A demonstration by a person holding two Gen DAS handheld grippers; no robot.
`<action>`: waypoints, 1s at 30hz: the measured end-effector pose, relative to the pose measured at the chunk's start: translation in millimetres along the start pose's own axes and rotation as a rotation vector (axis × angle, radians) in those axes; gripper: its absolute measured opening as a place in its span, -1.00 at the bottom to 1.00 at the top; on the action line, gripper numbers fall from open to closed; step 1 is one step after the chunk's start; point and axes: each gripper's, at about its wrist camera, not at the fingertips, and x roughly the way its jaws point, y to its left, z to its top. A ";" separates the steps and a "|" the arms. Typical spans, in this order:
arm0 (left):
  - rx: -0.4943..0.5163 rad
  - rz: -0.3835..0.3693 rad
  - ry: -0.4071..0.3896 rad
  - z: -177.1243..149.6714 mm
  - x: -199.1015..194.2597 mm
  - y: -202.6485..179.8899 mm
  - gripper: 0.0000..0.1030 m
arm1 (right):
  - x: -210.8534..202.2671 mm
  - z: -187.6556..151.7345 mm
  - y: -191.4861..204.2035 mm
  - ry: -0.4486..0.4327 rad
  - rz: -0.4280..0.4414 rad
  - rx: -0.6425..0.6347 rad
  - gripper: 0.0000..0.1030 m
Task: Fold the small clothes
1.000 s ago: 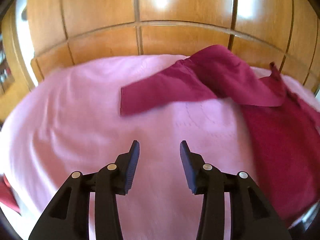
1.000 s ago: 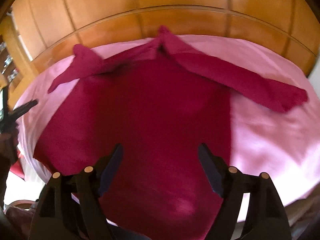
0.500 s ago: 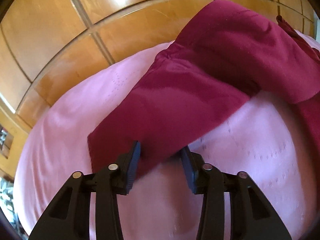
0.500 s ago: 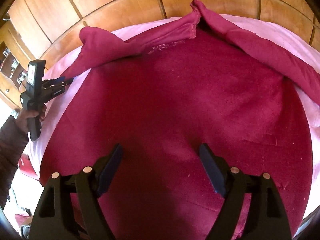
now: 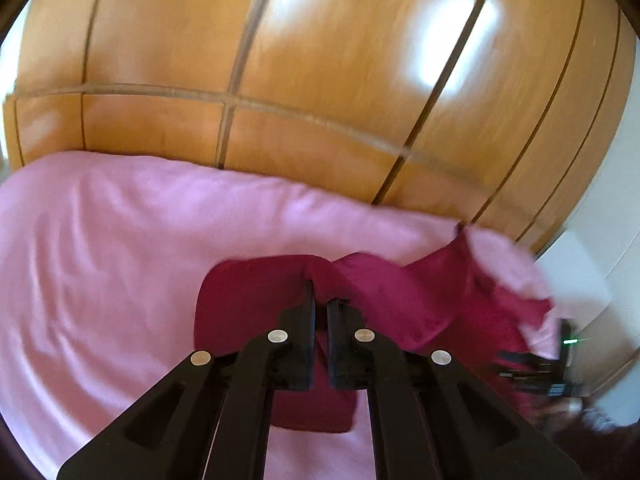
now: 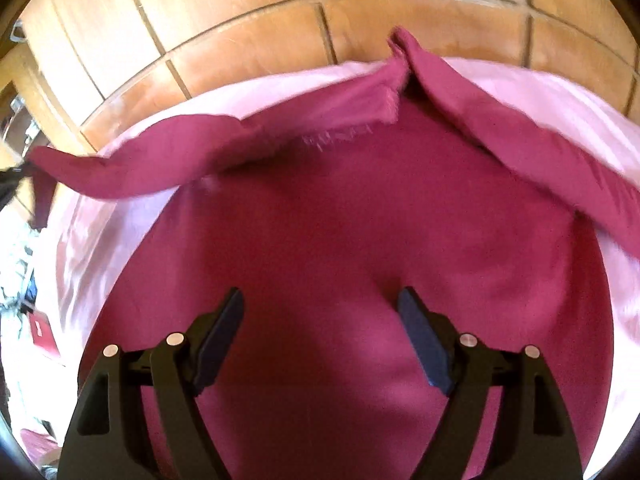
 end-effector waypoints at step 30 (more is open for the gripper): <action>-0.524 0.395 0.175 39.3 56.7 193.4 -0.87 | 82.1 174.9 42.9 -0.145 -0.102 -0.103 0.35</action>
